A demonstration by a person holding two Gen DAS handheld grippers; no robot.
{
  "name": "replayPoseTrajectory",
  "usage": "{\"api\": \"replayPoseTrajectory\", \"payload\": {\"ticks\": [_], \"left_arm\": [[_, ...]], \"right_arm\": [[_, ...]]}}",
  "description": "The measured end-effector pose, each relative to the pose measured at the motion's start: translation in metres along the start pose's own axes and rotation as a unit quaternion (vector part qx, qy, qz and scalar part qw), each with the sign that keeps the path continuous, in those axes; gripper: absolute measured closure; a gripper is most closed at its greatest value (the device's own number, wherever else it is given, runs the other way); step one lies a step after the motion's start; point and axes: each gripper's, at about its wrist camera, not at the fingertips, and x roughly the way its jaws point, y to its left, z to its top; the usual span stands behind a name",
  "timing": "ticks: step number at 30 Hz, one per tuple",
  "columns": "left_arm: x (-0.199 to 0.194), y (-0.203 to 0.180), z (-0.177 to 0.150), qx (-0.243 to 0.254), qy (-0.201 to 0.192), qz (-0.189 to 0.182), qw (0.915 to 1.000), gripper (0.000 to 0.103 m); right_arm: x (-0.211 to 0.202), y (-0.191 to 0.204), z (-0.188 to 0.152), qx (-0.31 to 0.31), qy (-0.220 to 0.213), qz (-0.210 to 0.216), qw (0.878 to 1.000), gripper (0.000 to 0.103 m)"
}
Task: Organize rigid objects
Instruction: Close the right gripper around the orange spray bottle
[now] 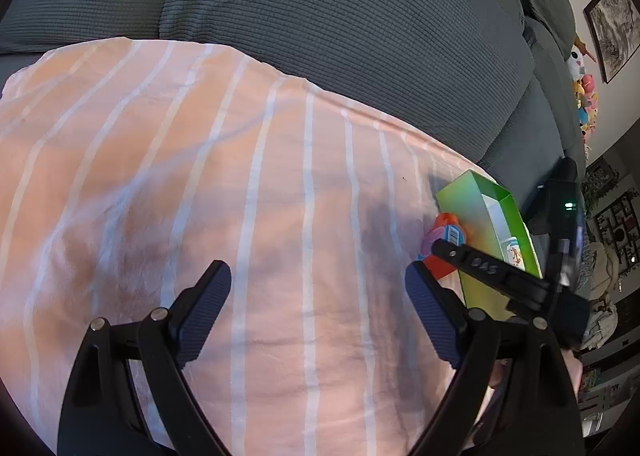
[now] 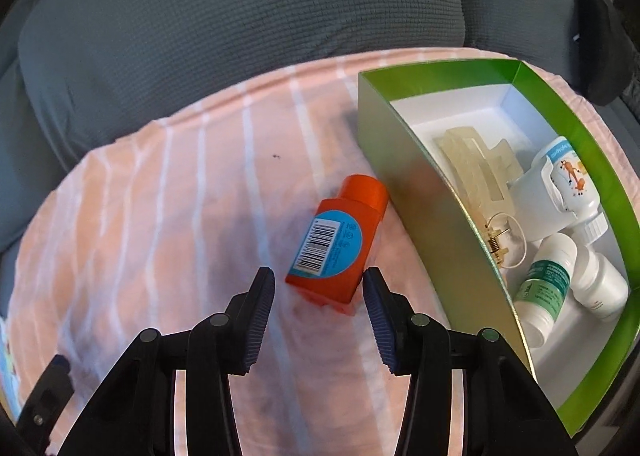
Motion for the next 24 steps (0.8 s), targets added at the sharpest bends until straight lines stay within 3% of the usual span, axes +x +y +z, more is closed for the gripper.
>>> {"api": "replayPoseTrajectory", "payload": {"ticks": [7, 10, 12, 15, 19, 22, 24], "left_arm": [[-0.002, 0.001, -0.001, -0.002, -0.001, -0.002, 1.0, 0.015], [-0.003, 0.004, 0.001, -0.009, -0.003, 0.0, 1.0, 0.015], [-0.004, 0.006, 0.002, -0.014, -0.004, 0.003, 0.9999, 0.015], [-0.004, 0.01, 0.002, -0.024, -0.004, 0.008, 0.9997, 0.015], [-0.003, 0.011, 0.001, -0.025, -0.003, 0.009, 0.9997, 0.015], [0.001, 0.009, -0.001, -0.023, 0.006, 0.009, 0.9997, 0.015], [0.004, 0.008, -0.002, -0.021, 0.012, 0.007, 0.9997, 0.015]], "right_arm": [[0.017, 0.003, 0.001, -0.015, -0.001, -0.032, 0.999, 0.057], [0.014, 0.004, -0.002, -0.021, -0.022, -0.026, 0.999, 0.06], [0.009, 0.005, -0.006, -0.022, -0.023, 0.01, 0.999, 0.06], [0.004, 0.01, -0.015, -0.021, 0.006, 0.104, 0.994, 0.06], [0.003, 0.013, -0.03, -0.004, 0.059, 0.223, 0.973, 0.062], [0.007, 0.015, -0.037, 0.002, 0.091, 0.254, 0.963, 0.062], [0.01, 0.01, -0.039, 0.001, 0.101, 0.229, 0.968, 0.062]]}}
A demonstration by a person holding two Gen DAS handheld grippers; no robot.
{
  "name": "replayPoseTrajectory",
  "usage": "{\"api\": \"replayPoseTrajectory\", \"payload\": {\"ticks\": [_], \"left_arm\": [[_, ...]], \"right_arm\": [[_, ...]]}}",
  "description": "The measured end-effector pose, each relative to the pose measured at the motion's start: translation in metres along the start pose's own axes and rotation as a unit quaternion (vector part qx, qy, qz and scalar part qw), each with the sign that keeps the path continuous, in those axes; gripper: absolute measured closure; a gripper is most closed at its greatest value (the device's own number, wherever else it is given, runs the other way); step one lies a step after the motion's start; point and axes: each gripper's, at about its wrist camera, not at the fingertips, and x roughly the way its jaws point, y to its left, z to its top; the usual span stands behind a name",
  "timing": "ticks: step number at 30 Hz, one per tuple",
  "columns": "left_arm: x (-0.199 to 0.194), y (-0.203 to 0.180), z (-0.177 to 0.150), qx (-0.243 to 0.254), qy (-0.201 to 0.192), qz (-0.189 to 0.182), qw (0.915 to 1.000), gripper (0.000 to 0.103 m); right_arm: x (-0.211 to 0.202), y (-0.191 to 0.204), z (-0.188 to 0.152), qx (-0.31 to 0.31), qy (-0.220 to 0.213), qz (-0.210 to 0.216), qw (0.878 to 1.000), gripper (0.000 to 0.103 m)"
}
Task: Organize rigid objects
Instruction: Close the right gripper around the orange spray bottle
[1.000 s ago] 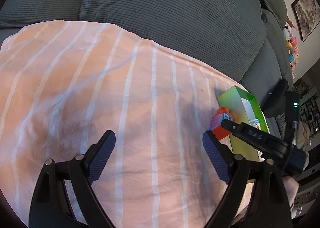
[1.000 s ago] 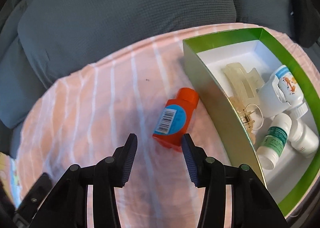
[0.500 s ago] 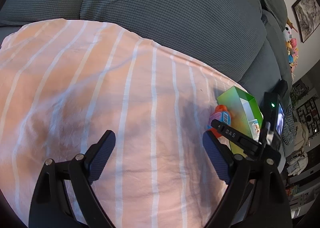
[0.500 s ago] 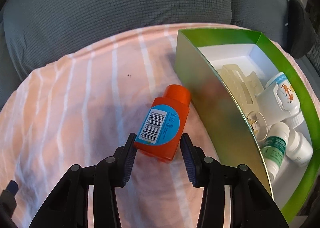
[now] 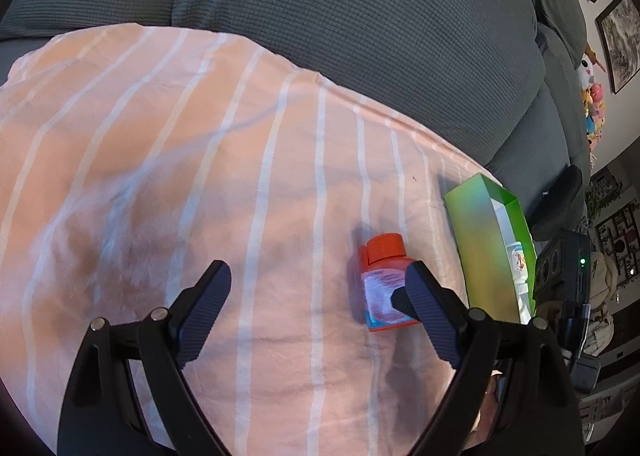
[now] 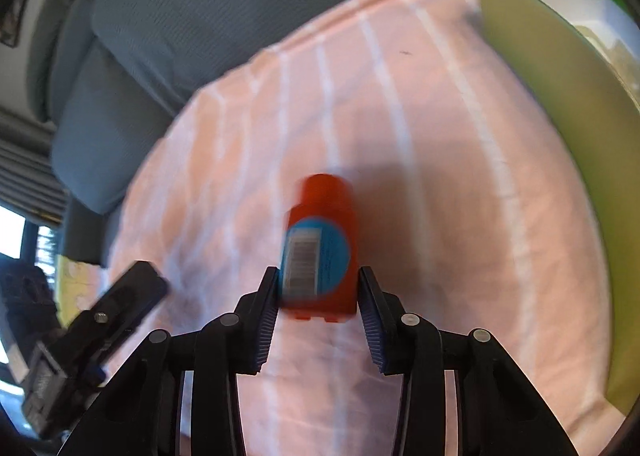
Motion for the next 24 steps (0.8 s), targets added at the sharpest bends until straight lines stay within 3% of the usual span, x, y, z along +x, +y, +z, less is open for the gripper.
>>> {"api": "replayPoseTrajectory", "payload": {"ticks": [4, 9, 14, 21, 24], "left_arm": [[0.008, -0.006, -0.003, 0.012, 0.012, 0.001, 0.9999, 0.015], [0.03, -0.024, -0.011, 0.034, 0.047, -0.015, 0.9982, 0.015], [0.051, -0.045, -0.02, 0.067, 0.073, -0.027, 0.9947, 0.016], [0.074, -0.051, -0.026, 0.084, 0.09, -0.024, 0.9921, 0.026], [0.08, -0.049, -0.026, 0.069, 0.094, -0.05, 0.9919, 0.031]], "right_arm": [[-0.011, -0.014, 0.001, 0.019, -0.003, -0.016, 1.0, 0.059], [-0.026, -0.016, 0.012, -0.008, -0.021, -0.062, 0.998, 0.057], [-0.03, -0.024, 0.031, -0.004, -0.005, -0.009, 1.0, 0.046], [-0.011, -0.033, 0.029, 0.016, 0.023, 0.035, 0.999, 0.045], [-0.005, -0.029, 0.028, 0.012, 0.029, 0.044, 0.999, 0.045]]}}
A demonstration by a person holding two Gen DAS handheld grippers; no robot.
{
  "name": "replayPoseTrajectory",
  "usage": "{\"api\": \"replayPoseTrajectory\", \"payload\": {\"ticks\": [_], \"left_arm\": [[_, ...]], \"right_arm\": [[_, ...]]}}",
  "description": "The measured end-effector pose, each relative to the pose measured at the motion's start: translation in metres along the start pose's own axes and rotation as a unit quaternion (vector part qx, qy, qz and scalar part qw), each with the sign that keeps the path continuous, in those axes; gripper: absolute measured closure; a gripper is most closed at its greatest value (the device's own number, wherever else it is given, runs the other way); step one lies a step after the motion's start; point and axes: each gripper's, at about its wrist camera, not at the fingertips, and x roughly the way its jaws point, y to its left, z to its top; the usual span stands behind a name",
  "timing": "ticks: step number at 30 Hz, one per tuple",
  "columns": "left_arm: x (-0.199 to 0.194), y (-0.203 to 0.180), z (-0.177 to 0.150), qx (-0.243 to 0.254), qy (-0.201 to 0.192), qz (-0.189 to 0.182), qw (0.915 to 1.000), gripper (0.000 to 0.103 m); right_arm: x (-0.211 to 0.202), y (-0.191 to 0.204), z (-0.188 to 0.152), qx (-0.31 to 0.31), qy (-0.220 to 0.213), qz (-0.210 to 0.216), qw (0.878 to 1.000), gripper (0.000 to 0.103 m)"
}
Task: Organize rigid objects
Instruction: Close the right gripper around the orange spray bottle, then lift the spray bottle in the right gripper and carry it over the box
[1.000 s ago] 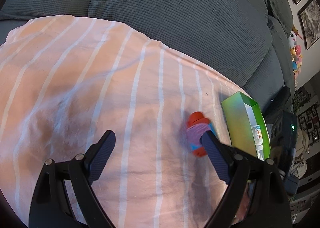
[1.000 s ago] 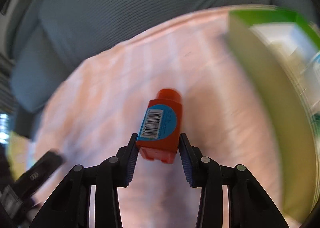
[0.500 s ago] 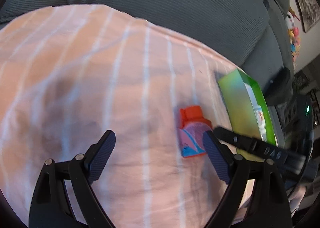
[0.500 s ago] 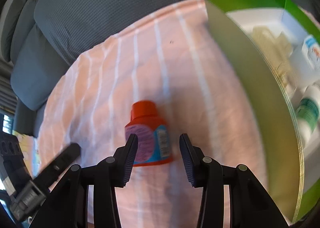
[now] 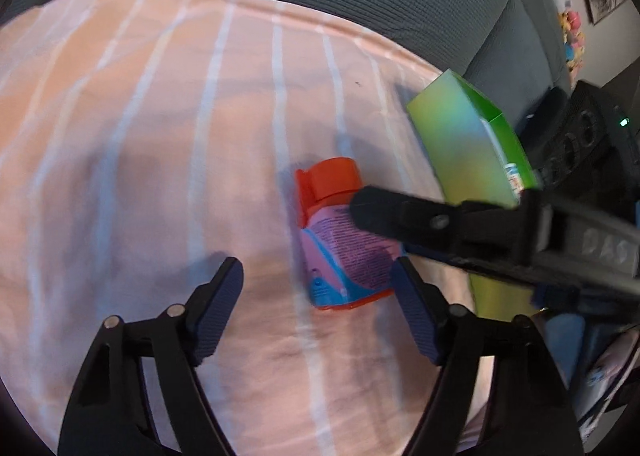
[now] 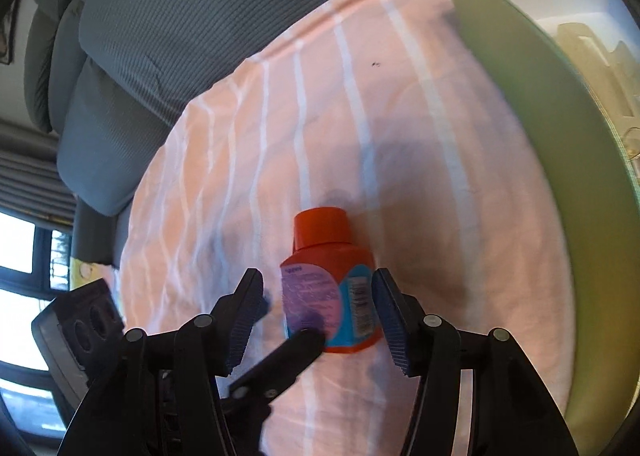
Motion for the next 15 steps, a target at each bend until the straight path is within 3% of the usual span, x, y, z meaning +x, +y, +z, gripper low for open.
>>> {"api": "replayPoseTrajectory", "payload": {"ticks": [2, 6, 15], "left_arm": [[0.003, 0.001, 0.001, -0.004, 0.002, -0.016, 0.9999, 0.033], [0.006, -0.001, 0.001, -0.01, -0.001, -0.048, 0.9988, 0.049], [-0.006, -0.017, 0.001, 0.001, -0.027, -0.036, 0.999, 0.05]], "right_arm": [[0.006, 0.001, 0.0, -0.001, 0.004, -0.009, 1.0, 0.045], [0.017, 0.0, 0.0, 0.0, 0.011, -0.014, 1.0, 0.045], [0.012, -0.01, -0.004, 0.029, -0.003, 0.024, 0.999, 0.044]]}}
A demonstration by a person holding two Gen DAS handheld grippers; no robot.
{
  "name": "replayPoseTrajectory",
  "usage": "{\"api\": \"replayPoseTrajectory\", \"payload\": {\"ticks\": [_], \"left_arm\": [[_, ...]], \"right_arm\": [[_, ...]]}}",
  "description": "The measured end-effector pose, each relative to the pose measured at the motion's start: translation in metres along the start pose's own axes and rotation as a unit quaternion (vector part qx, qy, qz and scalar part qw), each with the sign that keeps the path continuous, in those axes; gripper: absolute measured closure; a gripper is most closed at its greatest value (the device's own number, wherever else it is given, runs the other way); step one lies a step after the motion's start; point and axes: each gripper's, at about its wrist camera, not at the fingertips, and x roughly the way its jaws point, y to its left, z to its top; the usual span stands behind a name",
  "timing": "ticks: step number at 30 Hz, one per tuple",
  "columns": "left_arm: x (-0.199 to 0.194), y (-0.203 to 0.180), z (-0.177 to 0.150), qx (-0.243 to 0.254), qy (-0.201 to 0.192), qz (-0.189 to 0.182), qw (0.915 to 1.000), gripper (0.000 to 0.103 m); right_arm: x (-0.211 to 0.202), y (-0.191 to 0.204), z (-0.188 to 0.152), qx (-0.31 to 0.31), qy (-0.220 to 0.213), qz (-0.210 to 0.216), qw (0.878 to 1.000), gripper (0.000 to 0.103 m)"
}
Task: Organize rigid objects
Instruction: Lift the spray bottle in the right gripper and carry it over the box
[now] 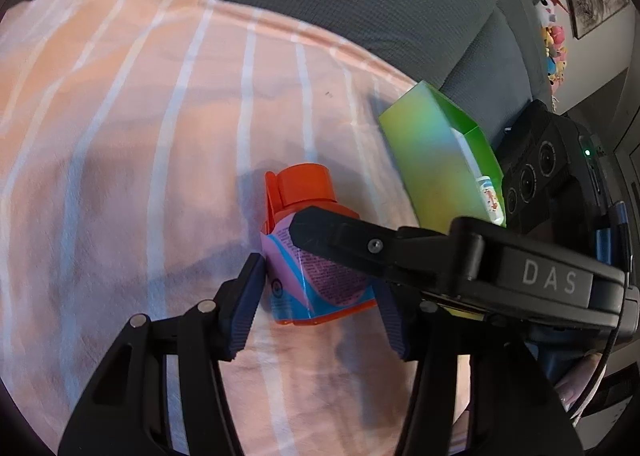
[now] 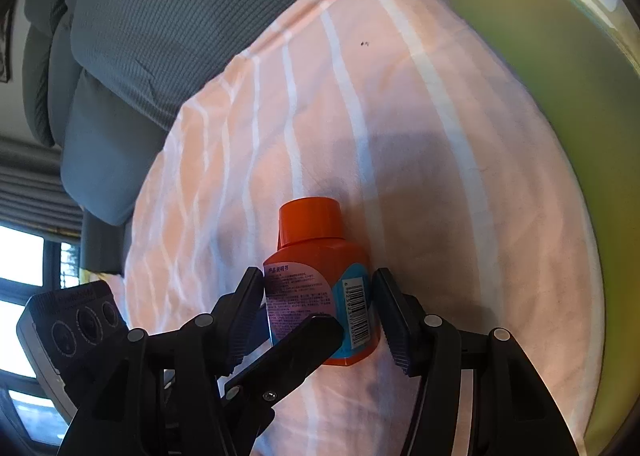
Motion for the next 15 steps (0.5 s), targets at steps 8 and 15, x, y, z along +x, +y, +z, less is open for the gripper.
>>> {"api": "replayPoseTrajectory", "payload": {"ticks": [8, 15], "left_arm": [[-0.015, -0.047, 0.007, 0.055, -0.035, -0.022, 0.9976, 0.051], [-0.009, -0.088, 0.016, 0.098, -0.04, -0.034, 0.9938, 0.051]], "right_arm": [[-0.056, 0.008, -0.004, -0.009, -0.07, 0.011, 0.997, 0.045], [-0.098, -0.005, -0.008, 0.003, -0.118, 0.019, 0.993, 0.044]]}}
